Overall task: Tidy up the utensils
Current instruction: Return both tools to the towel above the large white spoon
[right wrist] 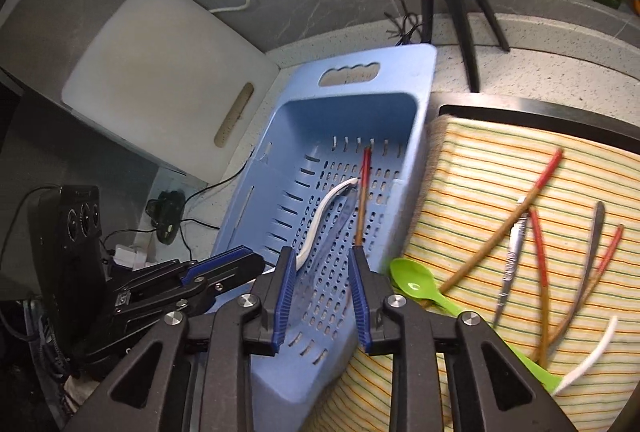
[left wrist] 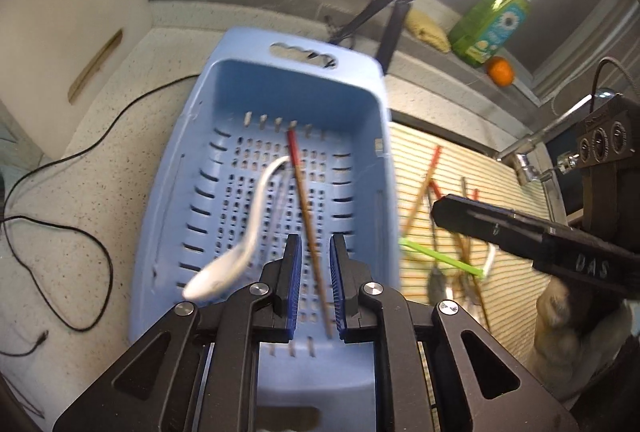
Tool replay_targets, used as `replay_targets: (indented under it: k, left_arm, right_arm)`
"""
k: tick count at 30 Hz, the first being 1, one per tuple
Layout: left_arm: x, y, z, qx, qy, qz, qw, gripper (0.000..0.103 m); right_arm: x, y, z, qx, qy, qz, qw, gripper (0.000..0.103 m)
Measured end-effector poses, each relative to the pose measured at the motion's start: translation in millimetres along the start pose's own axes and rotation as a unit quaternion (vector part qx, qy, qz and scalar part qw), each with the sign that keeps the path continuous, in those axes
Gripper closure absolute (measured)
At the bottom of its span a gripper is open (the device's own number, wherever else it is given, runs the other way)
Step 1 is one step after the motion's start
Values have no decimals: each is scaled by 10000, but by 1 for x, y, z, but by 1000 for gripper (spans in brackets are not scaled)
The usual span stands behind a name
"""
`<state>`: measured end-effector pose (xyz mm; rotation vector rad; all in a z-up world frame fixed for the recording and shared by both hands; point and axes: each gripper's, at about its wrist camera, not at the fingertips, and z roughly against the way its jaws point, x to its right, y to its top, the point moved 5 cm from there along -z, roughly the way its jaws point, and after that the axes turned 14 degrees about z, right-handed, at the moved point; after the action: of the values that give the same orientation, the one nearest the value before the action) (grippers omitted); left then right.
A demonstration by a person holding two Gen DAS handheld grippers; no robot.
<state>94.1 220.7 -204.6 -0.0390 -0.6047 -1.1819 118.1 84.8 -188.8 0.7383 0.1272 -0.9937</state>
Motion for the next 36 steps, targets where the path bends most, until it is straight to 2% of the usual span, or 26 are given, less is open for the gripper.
replay_targets:
  k: [6,8,13,15,16,20,27,32,36]
  left_arm:
    - [35,-35,15,111,-186,-122,9997,90]
    - [44,-50,15,81,-210,-148,9996,81]
    - [69,-93,2,-135,-366,-5,9992,78]
    - [78,-110,-7,-247,-409,35,9989,70]
    - [82,-117,-10,-299,-423,60,9986,65]
    - [99,-143,-24,-512,-385,-64,9979,64]
    - [121,-151,-39,-585,-253,-267,9976,61]
    - [130,-156,-52,-577,177,-825,9948,61]
    - [135,-164,-57,-577,335,-1283,9895,61]
  right_arm:
    - [36,-15,53,186,-34,-2,9998,76]
    - [50,-22,68,210,-95,-29,9997,76]
    - [92,-50,98,168,-136,-266,9994,76]
    - [107,-64,103,91,-127,-387,9991,76]
    - [115,-73,104,23,-125,-451,9989,76]
    - [143,-99,98,-216,-122,-803,9965,76]
    - [157,-116,82,-360,72,-1014,9942,76]
    - [153,-116,67,-427,343,-1164,9917,76]
    - [154,-116,54,-470,464,-1402,9879,76]
